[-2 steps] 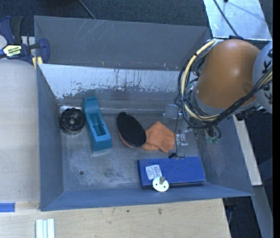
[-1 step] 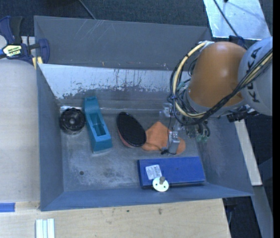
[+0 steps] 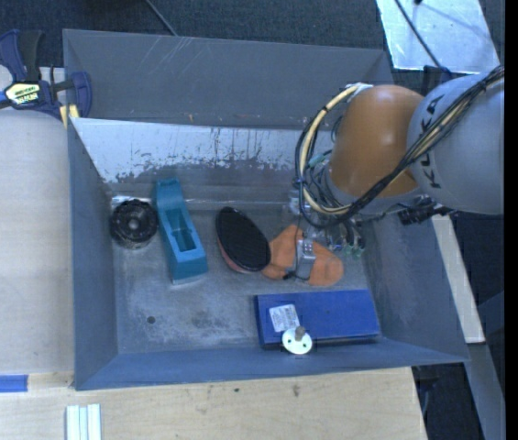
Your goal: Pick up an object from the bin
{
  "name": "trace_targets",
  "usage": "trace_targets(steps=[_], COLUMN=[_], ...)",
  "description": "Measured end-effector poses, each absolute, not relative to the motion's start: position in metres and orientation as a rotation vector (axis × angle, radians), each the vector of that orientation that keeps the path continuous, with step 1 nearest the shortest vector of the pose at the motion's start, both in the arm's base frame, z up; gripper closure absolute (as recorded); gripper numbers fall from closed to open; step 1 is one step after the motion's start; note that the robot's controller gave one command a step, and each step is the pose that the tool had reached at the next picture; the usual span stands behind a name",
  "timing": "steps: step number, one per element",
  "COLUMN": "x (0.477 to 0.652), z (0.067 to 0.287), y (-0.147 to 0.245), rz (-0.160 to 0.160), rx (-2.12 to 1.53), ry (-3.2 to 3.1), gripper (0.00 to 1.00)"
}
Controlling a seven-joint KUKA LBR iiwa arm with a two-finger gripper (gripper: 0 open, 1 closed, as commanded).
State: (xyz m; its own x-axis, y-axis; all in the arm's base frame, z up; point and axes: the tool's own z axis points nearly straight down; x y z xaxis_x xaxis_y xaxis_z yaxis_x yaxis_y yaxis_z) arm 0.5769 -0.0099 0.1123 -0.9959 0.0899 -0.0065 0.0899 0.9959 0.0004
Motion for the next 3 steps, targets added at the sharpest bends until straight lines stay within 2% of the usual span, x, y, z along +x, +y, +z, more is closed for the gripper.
trace_targets(steps=[1,2,3], x=[0.557,0.557,0.564], z=[0.087,0.087,0.219], y=[-0.019,-0.019,-0.009], rz=[0.000,0.000,0.001], rx=[0.245,0.245,0.192], ry=[3.129,3.129,3.132], gripper=[1.00,1.00,1.00])
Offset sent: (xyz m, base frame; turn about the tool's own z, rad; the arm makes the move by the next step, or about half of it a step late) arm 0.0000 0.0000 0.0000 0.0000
